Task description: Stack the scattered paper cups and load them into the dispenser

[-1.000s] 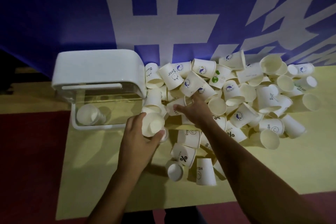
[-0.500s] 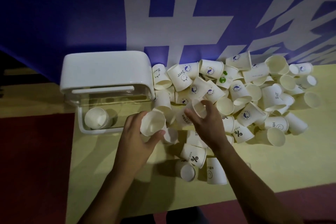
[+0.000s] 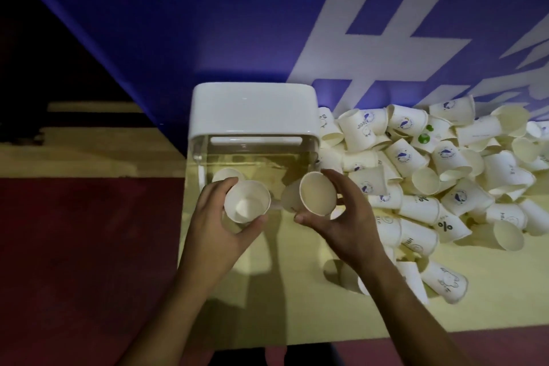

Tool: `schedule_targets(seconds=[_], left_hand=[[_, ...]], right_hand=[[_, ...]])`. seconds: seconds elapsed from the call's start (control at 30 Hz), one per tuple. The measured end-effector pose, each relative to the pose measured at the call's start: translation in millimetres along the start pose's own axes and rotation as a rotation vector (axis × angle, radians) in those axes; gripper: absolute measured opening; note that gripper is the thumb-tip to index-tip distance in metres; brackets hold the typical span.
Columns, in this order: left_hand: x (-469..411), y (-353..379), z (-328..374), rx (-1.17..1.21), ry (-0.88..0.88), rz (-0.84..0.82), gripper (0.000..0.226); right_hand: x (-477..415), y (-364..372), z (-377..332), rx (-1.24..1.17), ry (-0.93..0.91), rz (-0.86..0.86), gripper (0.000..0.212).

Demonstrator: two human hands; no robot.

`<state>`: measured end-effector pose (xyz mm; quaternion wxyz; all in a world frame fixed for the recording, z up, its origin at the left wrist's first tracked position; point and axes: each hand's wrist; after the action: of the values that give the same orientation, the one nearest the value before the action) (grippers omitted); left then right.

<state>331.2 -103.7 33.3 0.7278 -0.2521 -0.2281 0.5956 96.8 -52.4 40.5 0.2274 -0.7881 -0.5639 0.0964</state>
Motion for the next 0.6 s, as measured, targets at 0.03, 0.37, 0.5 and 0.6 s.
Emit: schedule_targets(seconds=[0.03,0.37,0.5,0.6], left_hand=[[0,-7,-7,0.004,-0.008,0.014,0.071],[-20,-36,-33,0.101,-0.019,0.107,0.064],[-37,-27,-37,0.114,-0.009,0.087,0.068],[-48,-16,-44,0.07,-0.004,0.051,0.069]], right_hand=[[1,8,-3,-0.015,-0.006,-0.016,0.091],[7,62,-18,0.025,-0.009,-0.052,0.084],[7,66,-18,0.021,0.008,-0.021,0.079],[8,64,-18,0.018,0.004,0.008,0.071]])
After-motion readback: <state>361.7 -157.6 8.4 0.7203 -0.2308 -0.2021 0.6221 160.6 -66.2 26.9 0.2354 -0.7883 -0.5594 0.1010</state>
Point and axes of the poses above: each hand's wrist, its own x-axis away from the middle knuckle, its own y-axis out of the palm, z = x × y, and after that the axes turned 4 degrees about -x, right-handed
